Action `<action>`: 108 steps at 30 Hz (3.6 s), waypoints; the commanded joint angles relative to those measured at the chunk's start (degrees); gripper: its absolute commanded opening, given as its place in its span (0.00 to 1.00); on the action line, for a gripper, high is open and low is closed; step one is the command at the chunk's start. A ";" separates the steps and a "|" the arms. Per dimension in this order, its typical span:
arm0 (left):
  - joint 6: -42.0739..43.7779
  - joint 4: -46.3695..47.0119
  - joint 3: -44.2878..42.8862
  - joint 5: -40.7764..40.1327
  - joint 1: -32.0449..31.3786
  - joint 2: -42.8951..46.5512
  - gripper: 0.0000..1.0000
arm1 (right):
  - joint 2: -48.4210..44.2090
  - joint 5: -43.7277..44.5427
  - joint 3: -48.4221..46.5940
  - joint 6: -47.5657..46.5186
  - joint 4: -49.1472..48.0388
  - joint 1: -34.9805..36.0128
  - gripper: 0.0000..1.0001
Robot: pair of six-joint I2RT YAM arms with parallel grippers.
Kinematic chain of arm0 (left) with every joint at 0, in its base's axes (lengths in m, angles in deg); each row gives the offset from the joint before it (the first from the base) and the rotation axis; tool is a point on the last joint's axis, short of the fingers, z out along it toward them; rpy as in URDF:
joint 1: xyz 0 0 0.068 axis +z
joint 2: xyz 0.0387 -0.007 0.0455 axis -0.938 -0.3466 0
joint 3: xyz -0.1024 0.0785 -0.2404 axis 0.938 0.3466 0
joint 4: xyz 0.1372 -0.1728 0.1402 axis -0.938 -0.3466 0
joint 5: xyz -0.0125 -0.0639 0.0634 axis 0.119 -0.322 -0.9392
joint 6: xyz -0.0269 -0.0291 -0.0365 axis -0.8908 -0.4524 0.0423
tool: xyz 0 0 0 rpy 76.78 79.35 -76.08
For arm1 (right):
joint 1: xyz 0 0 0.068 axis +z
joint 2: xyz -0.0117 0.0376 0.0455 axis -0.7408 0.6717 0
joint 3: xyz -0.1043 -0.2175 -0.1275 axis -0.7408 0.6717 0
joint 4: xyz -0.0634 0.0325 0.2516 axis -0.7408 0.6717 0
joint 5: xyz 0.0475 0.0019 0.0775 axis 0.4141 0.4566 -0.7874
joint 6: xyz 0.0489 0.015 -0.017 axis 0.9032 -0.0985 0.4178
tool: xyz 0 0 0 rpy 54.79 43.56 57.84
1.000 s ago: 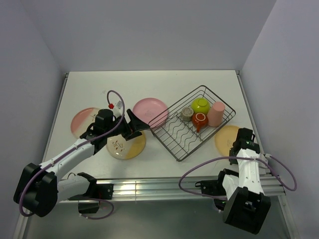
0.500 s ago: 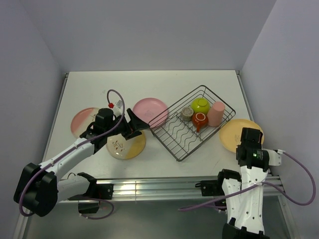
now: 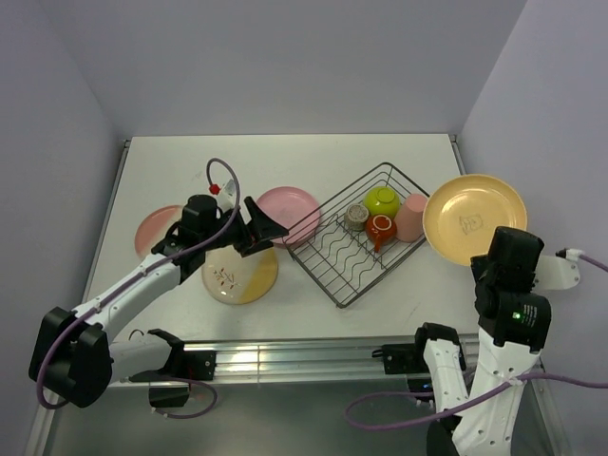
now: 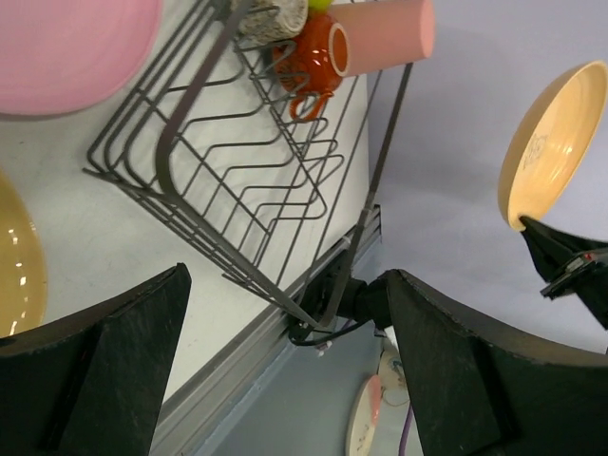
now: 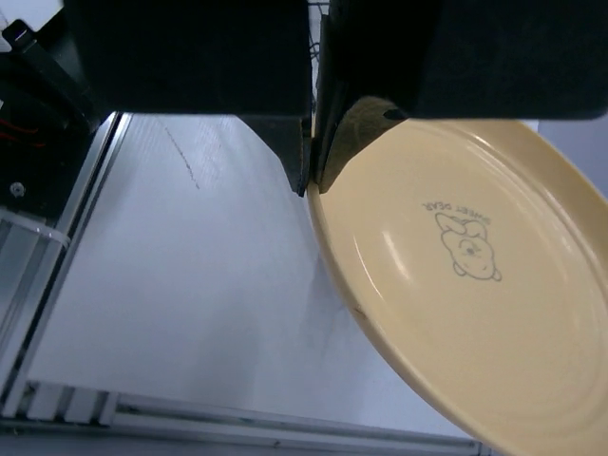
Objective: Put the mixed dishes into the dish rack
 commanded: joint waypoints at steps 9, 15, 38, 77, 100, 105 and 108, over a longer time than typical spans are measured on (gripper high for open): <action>6.65 8.57 -6.73 12.25 -1.47 2.27 0.89 | 5.81 -20.98 2.76 -29.73 -22.66 5.00 0.00; 10.96 2.86 -10.08 10.32 -2.09 -0.71 0.86 | 17.85 -14.86 -2.14 -32.38 -26.54 26.09 0.00; 21.87 -16.05 -12.29 -5.24 -2.09 9.48 0.89 | 28.15 -24.51 -9.18 -37.66 -31.38 50.29 0.00; 23.80 -7.53 -8.25 -0.58 -2.00 12.38 0.00 | 21.55 -18.33 -8.30 -49.17 -31.02 51.88 0.91; 34.35 0.04 -7.36 -6.02 -2.09 15.99 0.00 | 19.10 -31.12 -7.00 -53.58 -39.37 51.79 0.73; 37.42 -0.84 -10.78 -20.92 -6.55 12.57 0.00 | 16.28 -13.56 -7.86 -42.01 -35.61 51.79 0.70; 38.91 -2.50 -15.51 -34.44 -12.34 8.80 0.00 | 18.82 -5.38 -13.04 -37.06 -28.40 51.52 0.70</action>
